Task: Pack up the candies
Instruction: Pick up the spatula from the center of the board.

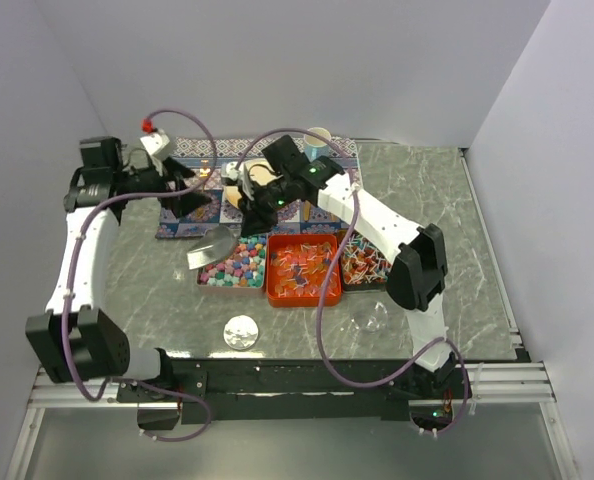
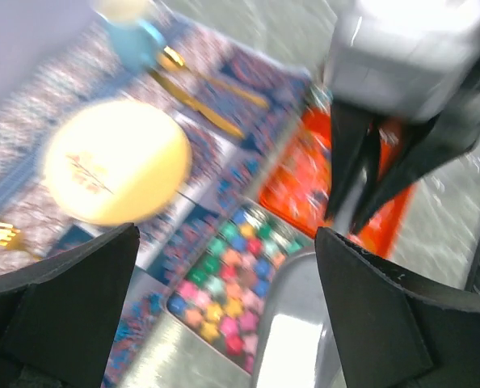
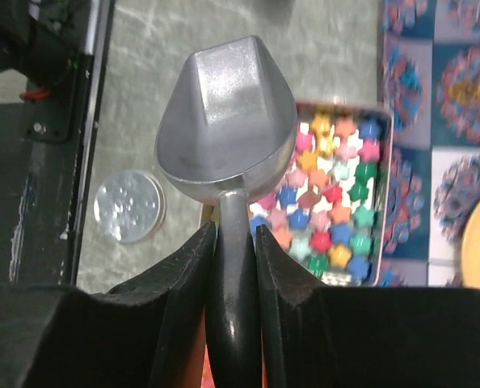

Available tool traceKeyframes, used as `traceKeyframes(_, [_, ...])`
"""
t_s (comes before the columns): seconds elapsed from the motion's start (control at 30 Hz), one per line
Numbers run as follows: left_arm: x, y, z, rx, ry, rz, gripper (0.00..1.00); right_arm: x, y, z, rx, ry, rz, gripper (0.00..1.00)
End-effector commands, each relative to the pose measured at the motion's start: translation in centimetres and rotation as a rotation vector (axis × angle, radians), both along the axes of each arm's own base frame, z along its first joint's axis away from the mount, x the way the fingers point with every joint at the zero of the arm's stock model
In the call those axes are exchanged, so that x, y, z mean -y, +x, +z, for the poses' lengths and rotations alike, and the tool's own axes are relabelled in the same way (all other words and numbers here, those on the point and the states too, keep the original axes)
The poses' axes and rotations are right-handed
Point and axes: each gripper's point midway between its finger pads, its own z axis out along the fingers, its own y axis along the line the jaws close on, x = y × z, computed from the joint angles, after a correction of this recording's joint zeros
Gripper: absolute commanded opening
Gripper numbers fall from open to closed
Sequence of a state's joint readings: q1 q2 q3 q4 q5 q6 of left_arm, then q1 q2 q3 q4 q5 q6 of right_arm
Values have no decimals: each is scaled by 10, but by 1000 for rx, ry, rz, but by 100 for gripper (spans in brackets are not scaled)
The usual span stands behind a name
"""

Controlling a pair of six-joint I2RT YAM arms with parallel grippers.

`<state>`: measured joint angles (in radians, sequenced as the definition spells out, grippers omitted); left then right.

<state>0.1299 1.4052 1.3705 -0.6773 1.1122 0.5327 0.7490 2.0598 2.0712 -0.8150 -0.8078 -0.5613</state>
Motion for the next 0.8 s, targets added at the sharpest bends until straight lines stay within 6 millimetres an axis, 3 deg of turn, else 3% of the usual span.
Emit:
traceKeyframes(0.0, [-15, 15, 85, 167, -172, 172, 96, 29, 10, 65, 130, 104, -71, 0])
traceKeyframes(0.03, [-24, 26, 106, 240, -196, 237, 96, 39, 16, 67, 133, 102, -97, 0])
traceKeyframes(0.13, [-41, 36, 117, 223, -243, 328, 96, 73, 20, 80, 148, 84, -164, 0])
traceKeyframes(0.23, [-46, 45, 96, 138, -270, 352, 97, 111, 19, 88, 184, 58, -236, 0])
traceKeyframes(0.27, [-45, 45, 81, 69, -302, 366, 97, 136, 28, 85, 191, 29, -295, 0])
traceKeyframes(0.4, [-31, 46, 39, -77, -304, 372, 97, 215, 28, 68, 257, -122, -397, 0])
traceKeyframes(0.47, [-6, 41, 12, -124, -214, 333, 97, 256, 23, 65, 283, -178, -463, 0])
traceKeyframes(0.57, [42, 33, -5, -121, -142, 260, 97, 304, 4, 53, 323, -296, -507, 0])
traceKeyframes(0.6, [57, 30, -6, -116, -131, 227, 97, 328, 0, 54, 343, -342, -555, 0])
traceKeyframes(0.63, [86, 23, -17, -137, -108, 153, 98, 341, -6, 45, 330, -382, -565, 0])
traceKeyframes(0.67, [97, 25, -15, -132, -89, 134, 99, 352, -16, 41, 331, -424, -543, 0])
traceKeyframes(0.7, [110, 31, -31, -186, -77, 125, 95, 370, -20, 42, 346, -469, -574, 0])
traceKeyframes(0.77, [138, 26, -35, -257, -93, 66, 86, 383, -32, 39, 350, -538, -540, 0])
